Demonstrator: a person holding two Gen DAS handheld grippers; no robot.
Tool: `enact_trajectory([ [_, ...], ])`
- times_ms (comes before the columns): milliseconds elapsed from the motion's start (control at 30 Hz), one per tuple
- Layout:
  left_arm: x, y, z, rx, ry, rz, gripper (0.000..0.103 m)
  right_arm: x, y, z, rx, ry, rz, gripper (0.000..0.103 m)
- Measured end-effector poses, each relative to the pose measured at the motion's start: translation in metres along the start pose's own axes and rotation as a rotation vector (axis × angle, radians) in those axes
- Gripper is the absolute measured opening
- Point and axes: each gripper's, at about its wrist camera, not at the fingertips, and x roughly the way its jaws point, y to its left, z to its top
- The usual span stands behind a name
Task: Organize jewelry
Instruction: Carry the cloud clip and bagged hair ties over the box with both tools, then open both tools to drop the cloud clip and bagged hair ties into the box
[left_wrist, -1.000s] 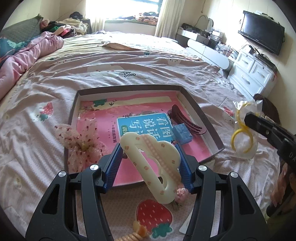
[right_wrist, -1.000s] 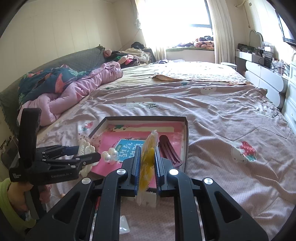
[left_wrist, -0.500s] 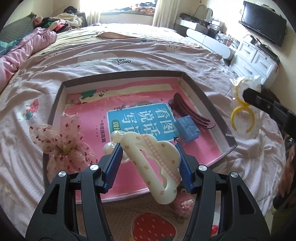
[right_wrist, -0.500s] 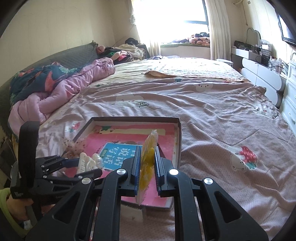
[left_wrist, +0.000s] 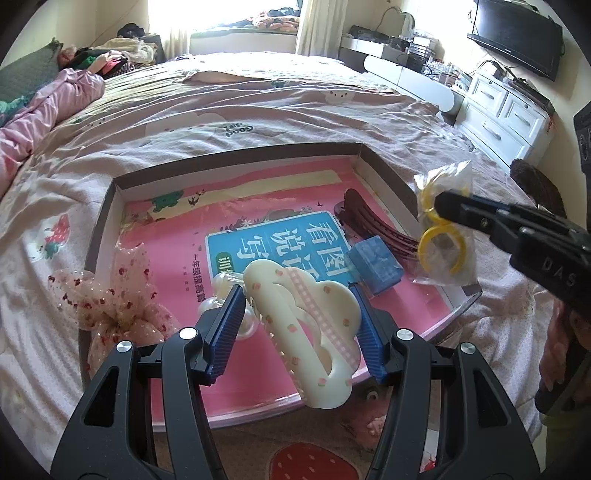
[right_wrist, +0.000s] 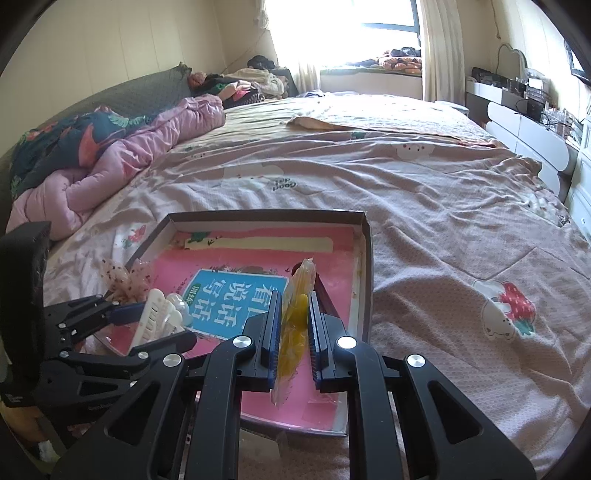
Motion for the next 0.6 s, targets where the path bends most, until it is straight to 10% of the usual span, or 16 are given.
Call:
enact_trajectory([
  [600, -0.008, 0.023, 0.003, -0.065, -0.015, 0.013, 0.053, 0.031, 0.006, -0.001, -0.006, 0.063, 0.026, 0.016],
])
